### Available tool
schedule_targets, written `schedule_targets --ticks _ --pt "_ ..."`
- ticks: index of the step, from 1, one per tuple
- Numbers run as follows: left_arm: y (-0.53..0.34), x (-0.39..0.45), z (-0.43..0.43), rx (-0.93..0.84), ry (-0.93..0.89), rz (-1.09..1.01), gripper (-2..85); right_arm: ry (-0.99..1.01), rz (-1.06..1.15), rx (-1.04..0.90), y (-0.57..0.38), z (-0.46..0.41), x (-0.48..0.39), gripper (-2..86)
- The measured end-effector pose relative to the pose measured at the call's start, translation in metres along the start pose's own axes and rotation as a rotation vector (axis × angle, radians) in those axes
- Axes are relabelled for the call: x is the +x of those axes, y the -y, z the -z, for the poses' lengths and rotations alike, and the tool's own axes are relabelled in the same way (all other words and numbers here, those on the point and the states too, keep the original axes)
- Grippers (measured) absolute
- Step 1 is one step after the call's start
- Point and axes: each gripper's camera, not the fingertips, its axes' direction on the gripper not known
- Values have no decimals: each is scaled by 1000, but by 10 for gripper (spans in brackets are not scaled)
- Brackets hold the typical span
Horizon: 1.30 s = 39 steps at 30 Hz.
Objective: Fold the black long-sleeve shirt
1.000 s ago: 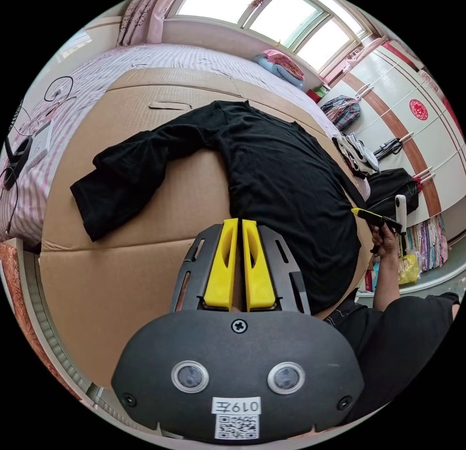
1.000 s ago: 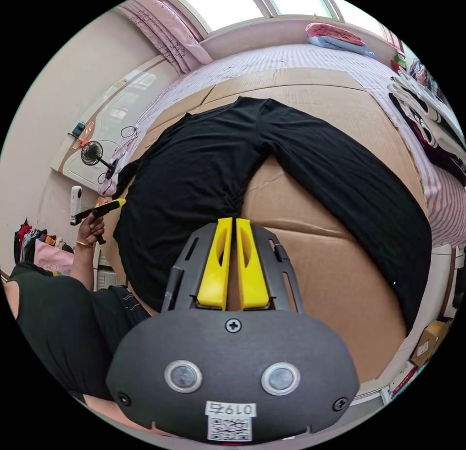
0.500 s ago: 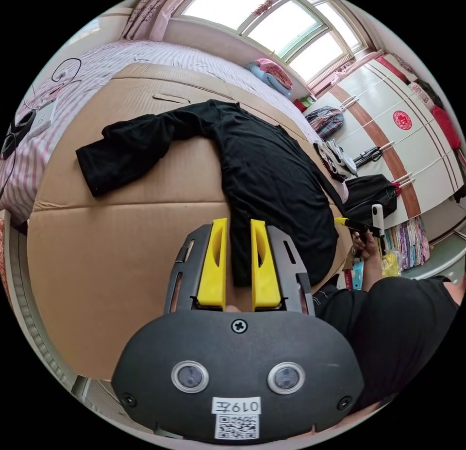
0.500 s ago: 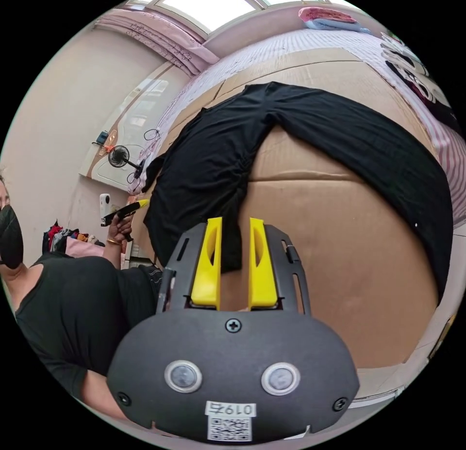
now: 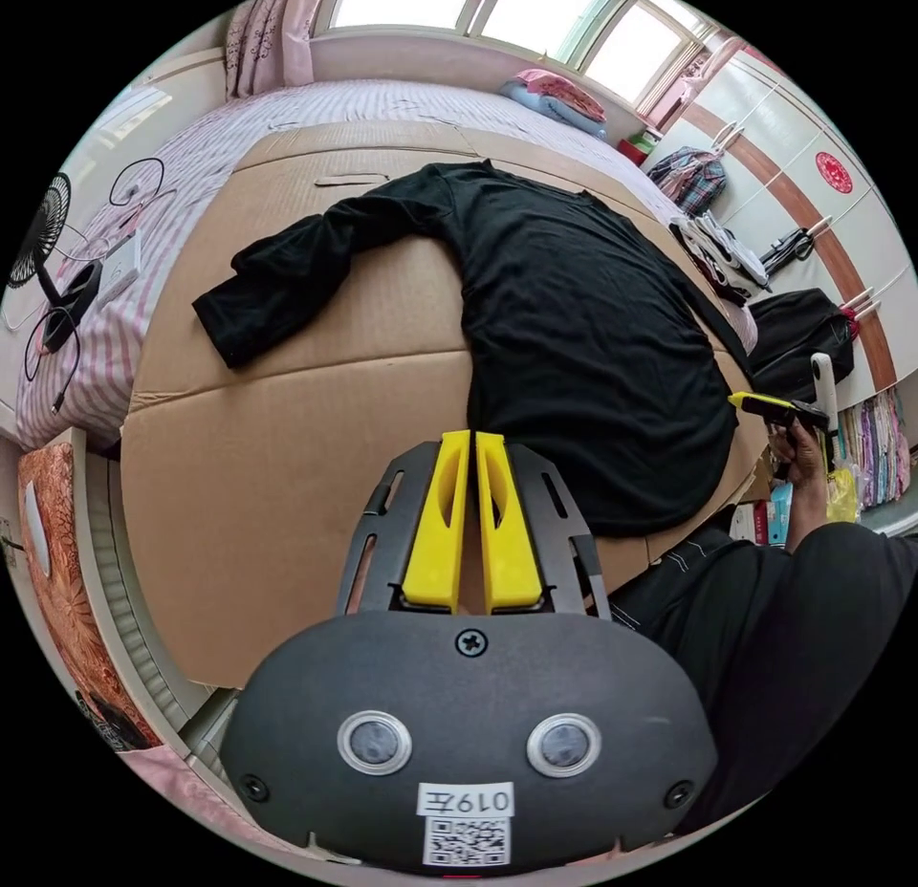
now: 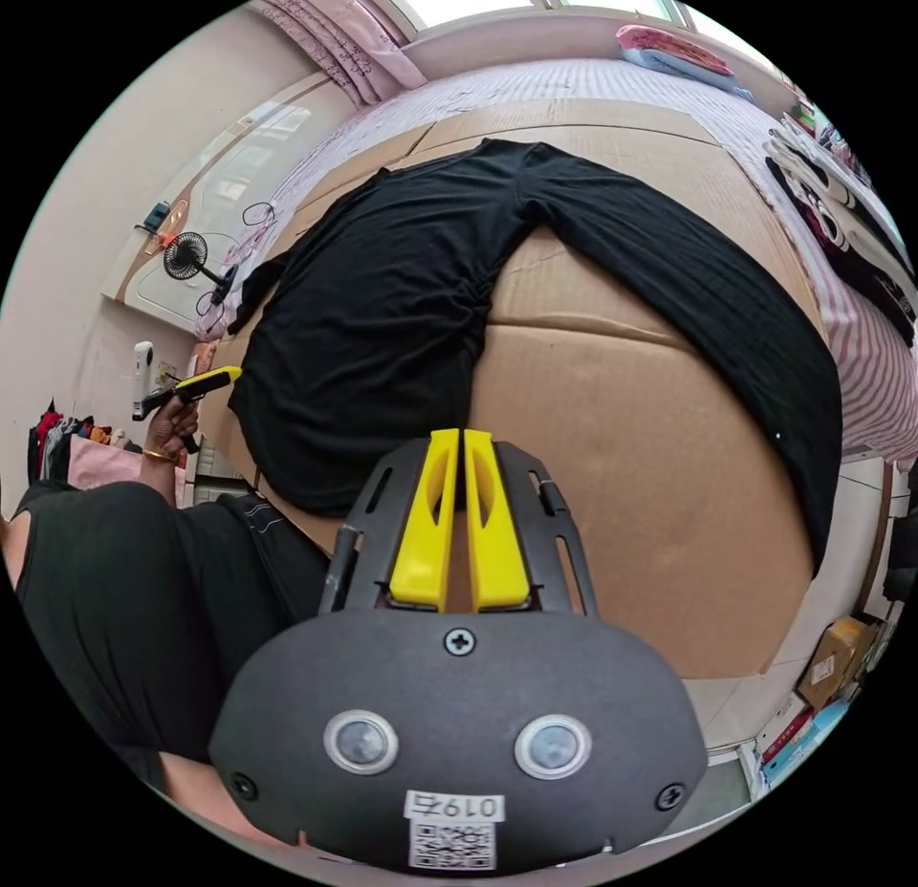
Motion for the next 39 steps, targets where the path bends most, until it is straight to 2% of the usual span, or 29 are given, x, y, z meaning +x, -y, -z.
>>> schedule_targets --ticks 7,10,15,18,20,23,27,32,39 --pt "-14 27 8 38 -12 55 12 72 -48 76 -17 16 -30 47" --pt "-25 38 21 105 7 50 13 70 93 181 -35 37 -66 17" --pt "-45 104 40 235 -78 -307 14 -28 430 108 -54 30 -160 25" --pt "-50 157 33 204 -198 -512 12 -133 620 -11 -62 10 -220 61" --pt "-55 196 22 165 -227 -647 11 -291 719 -84 -66 -4 -259 73" --pt "-58 228 9 122 -244 -724 11 -410 816 -70 -72 -9 -292 65" --pt "-56 255 -1 106 -286 -768 14 -437 896 -96 -69 -15 -319 65" --pt "-41 299 -11 130 -425 -807 26 -461 993 -168 -63 -23 -354 65" --pt "-28 380 -41 78 -330 -961 71 -420 1018 -216 -55 -26 -380 30"
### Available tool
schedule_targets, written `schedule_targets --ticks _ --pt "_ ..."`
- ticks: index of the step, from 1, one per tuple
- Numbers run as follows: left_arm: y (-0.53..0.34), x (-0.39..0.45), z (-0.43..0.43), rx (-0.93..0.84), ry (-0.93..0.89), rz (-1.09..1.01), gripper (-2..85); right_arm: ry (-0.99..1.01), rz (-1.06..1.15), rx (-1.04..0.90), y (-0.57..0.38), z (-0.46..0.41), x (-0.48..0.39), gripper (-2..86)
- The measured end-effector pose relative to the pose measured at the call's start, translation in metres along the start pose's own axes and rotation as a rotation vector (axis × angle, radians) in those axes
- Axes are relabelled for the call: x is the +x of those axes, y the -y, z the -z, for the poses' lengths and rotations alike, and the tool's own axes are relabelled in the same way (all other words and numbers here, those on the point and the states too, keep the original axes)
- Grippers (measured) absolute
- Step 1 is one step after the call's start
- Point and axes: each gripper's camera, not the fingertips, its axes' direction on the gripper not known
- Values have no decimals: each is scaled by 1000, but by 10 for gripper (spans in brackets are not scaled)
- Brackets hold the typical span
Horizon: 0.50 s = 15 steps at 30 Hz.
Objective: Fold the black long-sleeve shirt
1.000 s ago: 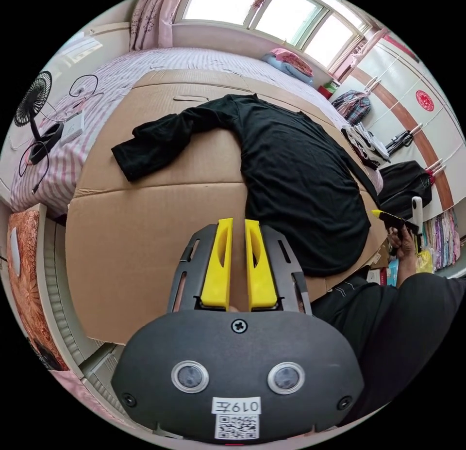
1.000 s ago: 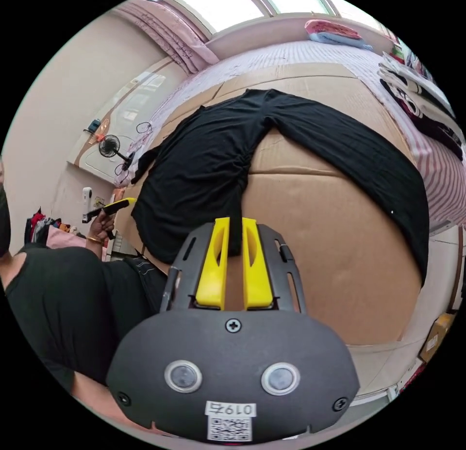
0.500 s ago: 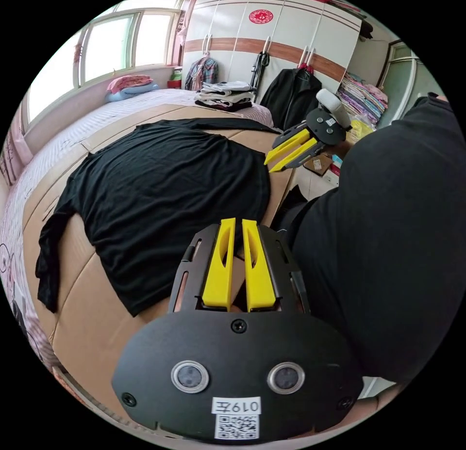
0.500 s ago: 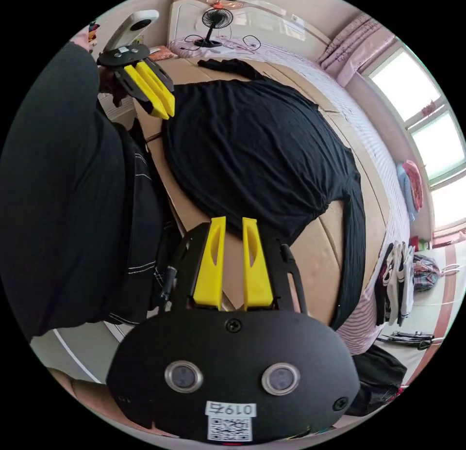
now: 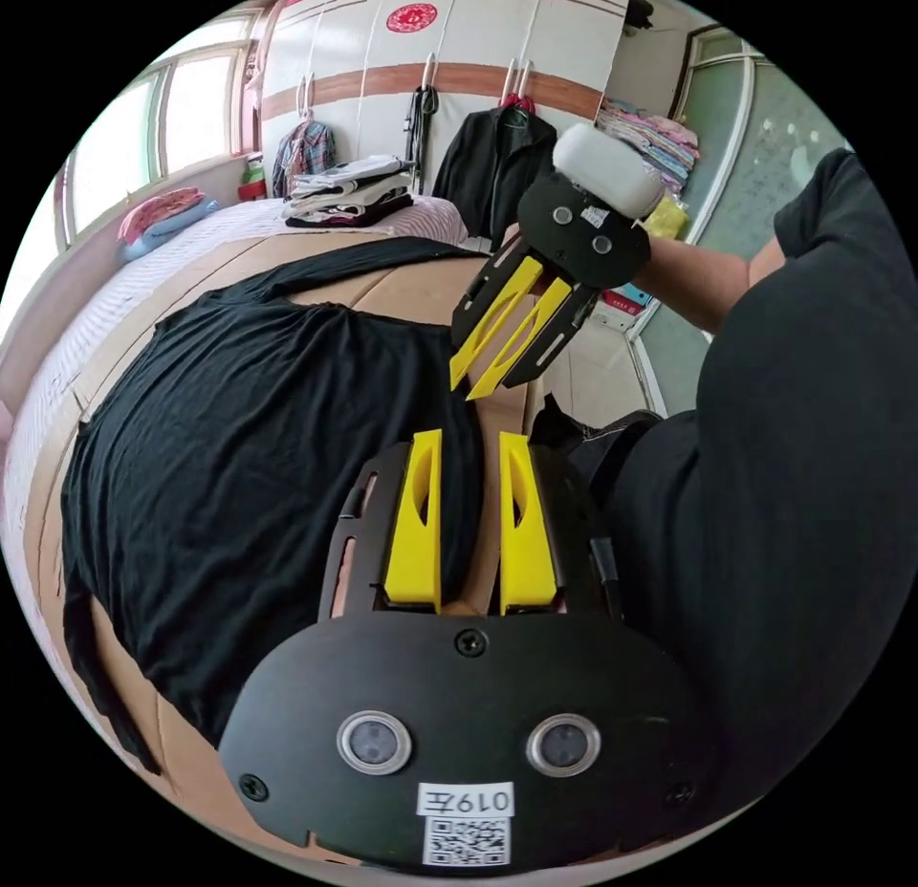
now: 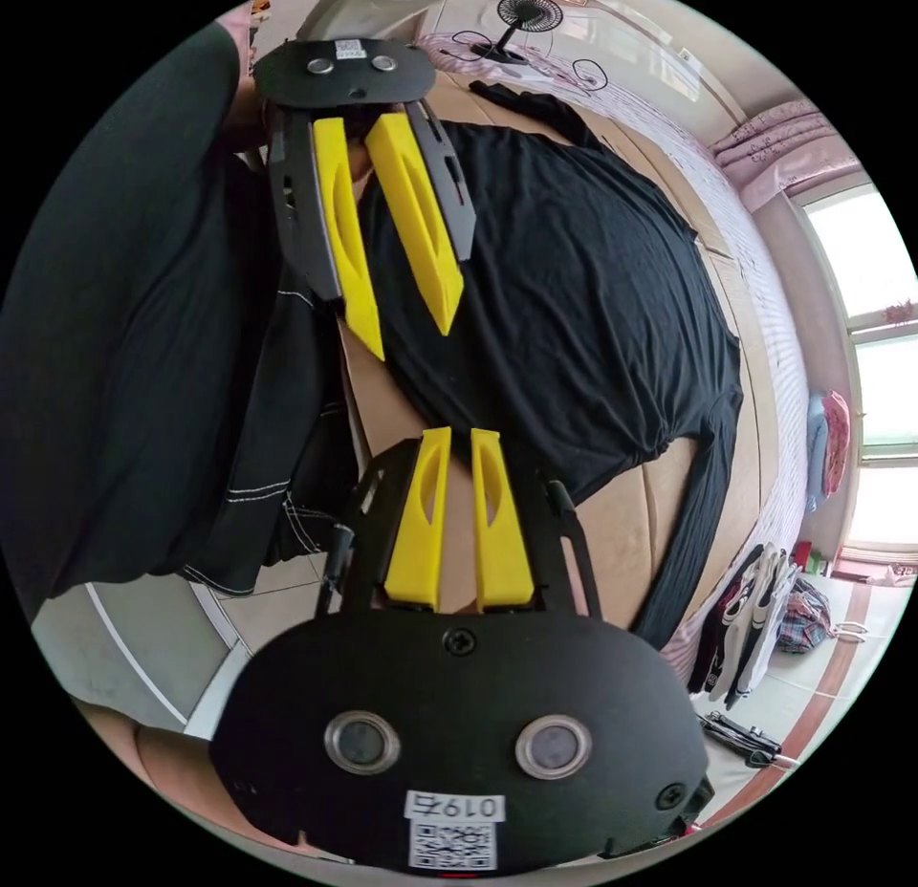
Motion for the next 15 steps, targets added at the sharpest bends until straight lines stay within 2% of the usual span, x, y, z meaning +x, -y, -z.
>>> schedule_targets --ticks 5,15 --pt "33 15 -33 -99 67 -42 57 33 -40 34 12 12 0 -3" --pt "56 21 -50 -110 28 -19 8 94 -42 34 29 24 1 -9"
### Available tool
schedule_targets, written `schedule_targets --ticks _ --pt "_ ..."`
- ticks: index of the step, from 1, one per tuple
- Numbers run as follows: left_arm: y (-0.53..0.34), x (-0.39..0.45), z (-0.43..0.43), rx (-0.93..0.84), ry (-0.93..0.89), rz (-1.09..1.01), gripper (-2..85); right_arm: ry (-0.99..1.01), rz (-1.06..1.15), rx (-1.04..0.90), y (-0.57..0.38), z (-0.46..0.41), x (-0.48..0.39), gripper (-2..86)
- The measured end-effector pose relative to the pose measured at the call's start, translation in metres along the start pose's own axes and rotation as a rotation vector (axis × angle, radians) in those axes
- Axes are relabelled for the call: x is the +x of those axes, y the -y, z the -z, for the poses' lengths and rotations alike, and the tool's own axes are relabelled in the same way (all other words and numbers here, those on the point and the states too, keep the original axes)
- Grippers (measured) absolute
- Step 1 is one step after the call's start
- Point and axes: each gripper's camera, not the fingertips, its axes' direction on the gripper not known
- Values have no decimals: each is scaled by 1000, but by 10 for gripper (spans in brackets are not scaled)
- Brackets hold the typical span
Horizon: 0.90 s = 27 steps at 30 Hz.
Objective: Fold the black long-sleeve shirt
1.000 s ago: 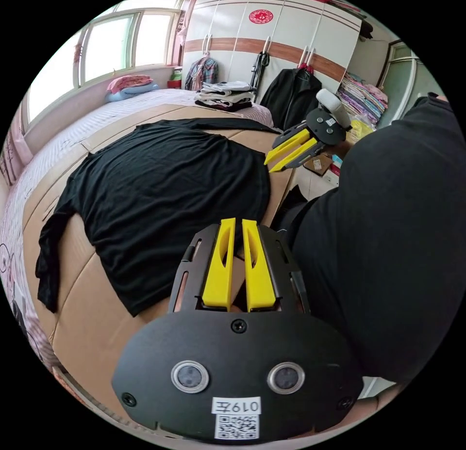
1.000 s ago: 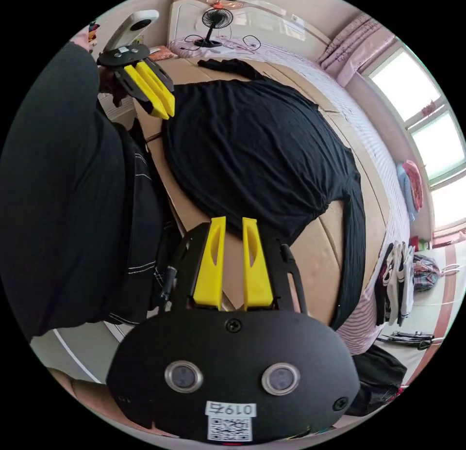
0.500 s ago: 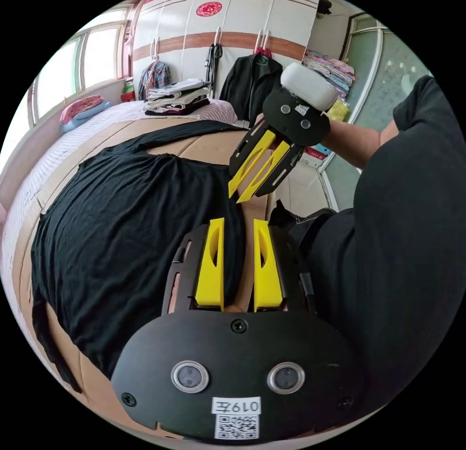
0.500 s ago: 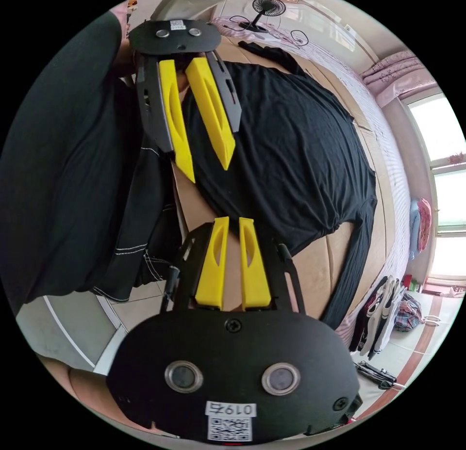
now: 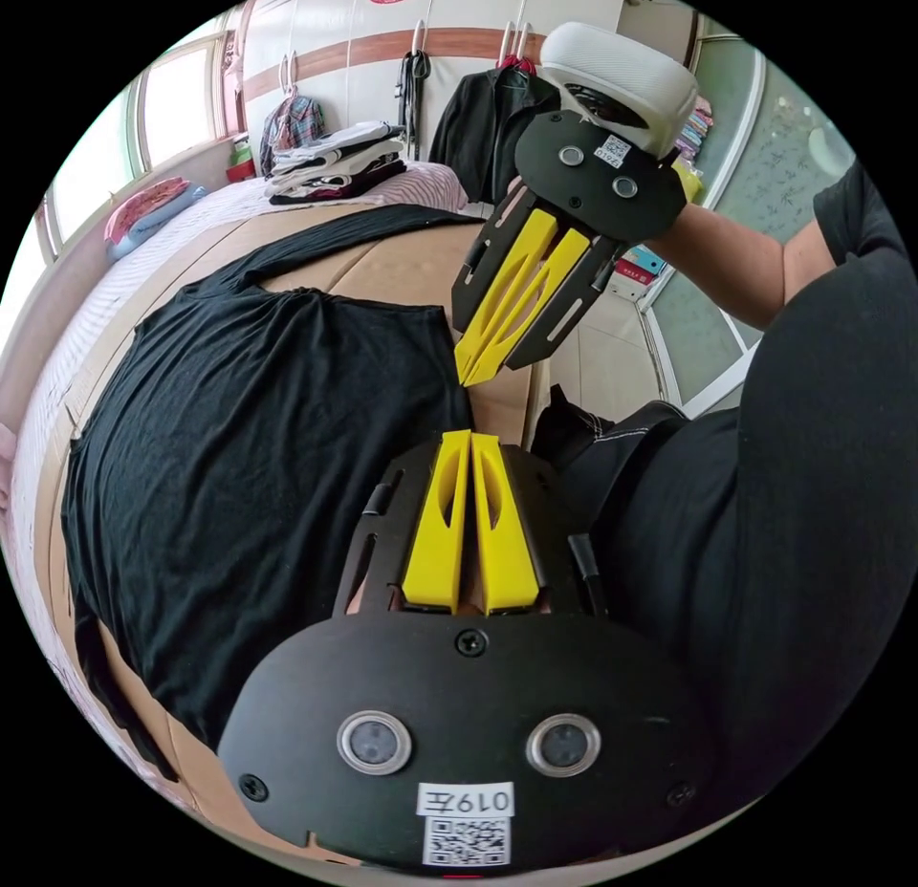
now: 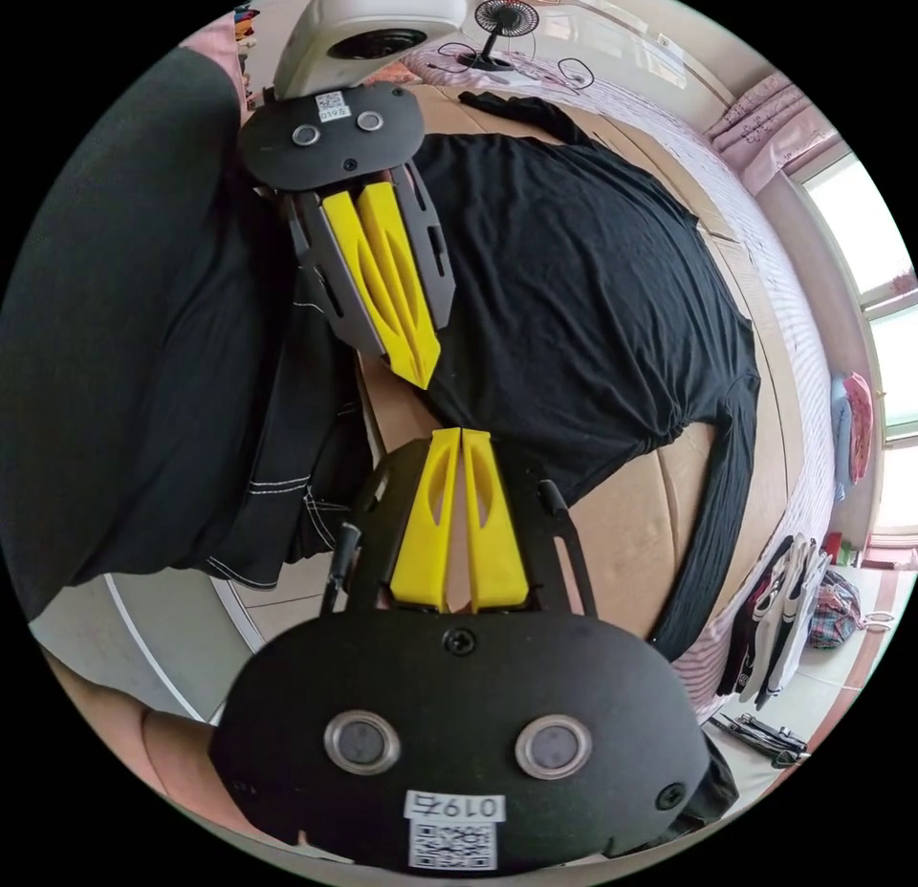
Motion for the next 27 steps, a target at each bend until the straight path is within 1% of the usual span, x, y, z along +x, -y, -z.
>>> schedule_targets --ticks 3,7,10,14,17,19,23,25,27 --pt "5 2 -3 5 -24 -20 6 25 9 -16 7 1 2 -9" --pt "8 -4 -6 13 -25 5 5 49 21 -30 15 1 1 -5" --pt "9 -8 -11 -1 -57 15 5 -4 17 -36 17 3 0 7" --pt "11 -11 -11 17 -77 14 5 -32 -14 -29 15 10 8 58" --pt "11 -15 -11 23 -83 22 5 -87 6 -76 18 6 7 64" --pt "10 -18 -10 21 -82 22 5 -114 23 -94 20 3 6 64" --pt "6 -22 -10 18 -98 26 6 -97 41 -101 25 -1 11 54" --pt "4 -24 -11 13 -100 26 6 -88 46 -104 26 -2 14 21" --pt "2 -26 -11 9 -101 28 5 -96 55 -117 25 -2 16 5"
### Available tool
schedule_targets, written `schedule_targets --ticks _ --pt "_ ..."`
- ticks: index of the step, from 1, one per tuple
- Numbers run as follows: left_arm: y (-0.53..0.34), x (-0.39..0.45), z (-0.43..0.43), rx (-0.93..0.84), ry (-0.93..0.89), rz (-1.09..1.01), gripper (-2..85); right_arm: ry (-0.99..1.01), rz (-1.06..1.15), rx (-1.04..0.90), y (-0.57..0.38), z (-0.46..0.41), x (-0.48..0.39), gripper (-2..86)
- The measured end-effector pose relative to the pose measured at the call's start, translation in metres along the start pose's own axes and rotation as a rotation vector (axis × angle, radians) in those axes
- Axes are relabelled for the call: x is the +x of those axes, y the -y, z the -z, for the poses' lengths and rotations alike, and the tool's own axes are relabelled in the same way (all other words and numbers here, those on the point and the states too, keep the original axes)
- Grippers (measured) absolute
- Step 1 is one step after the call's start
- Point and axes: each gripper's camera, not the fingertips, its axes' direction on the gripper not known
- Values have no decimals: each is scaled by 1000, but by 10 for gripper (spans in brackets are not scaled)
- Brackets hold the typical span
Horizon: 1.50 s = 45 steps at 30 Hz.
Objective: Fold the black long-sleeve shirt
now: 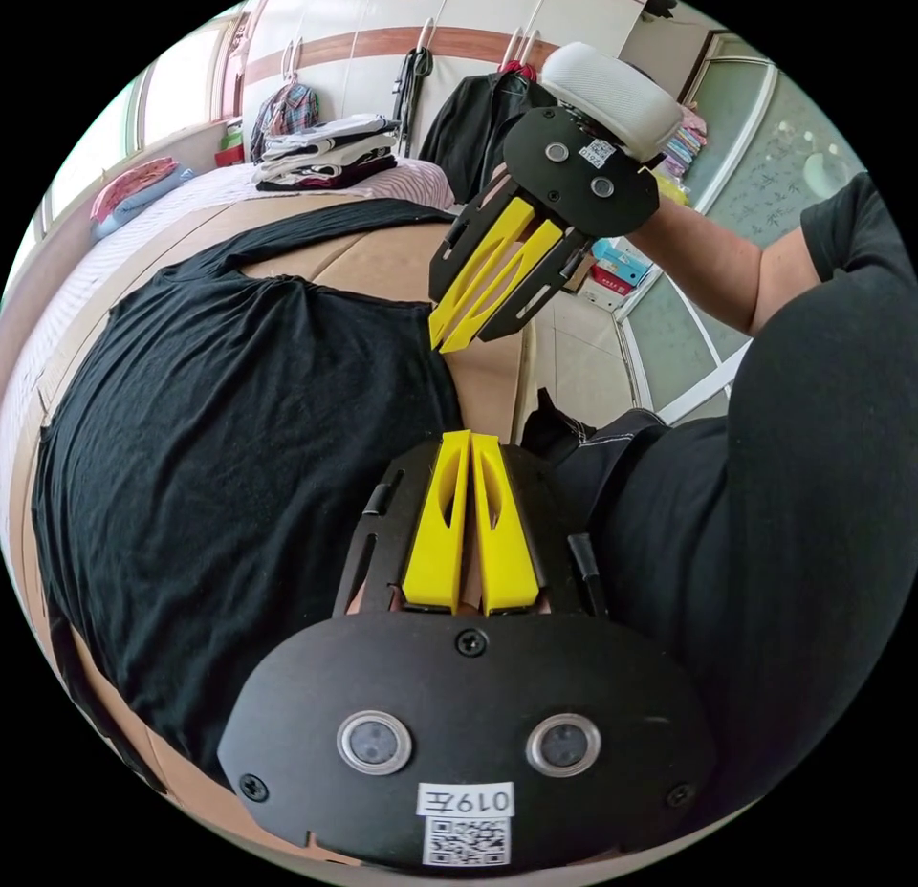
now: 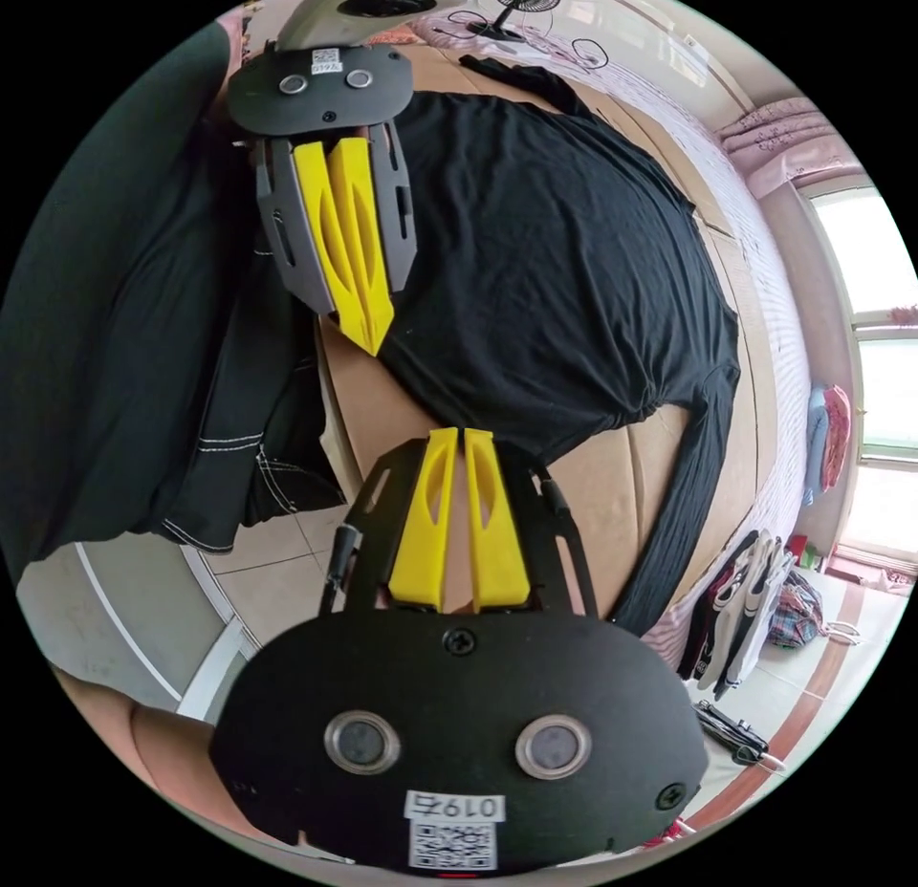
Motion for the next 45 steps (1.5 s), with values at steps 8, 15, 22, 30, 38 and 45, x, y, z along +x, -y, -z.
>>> schedule_targets --ticks 8,15,22,30,38,45 --pt "-14 -12 3 -12 -36 15 5 41 10 -46 -6 -9 15 -7" --pt "-29 -20 10 -6 -60 46 5 109 -17 -40 -19 -9 39 -9" --pt "-64 -7 47 31 83 -43 7 174 -105 289 -14 13 61 -8" --pt "-193 -62 134 64 249 316 12 340 -148 431 18 -6 54 -5" --pt "-320 -89 203 208 500 810 48 343 -79 396 60 -27 29 48" --pt "-364 -105 207 237 339 903 69 293 -51 314 76 -42 21 56"
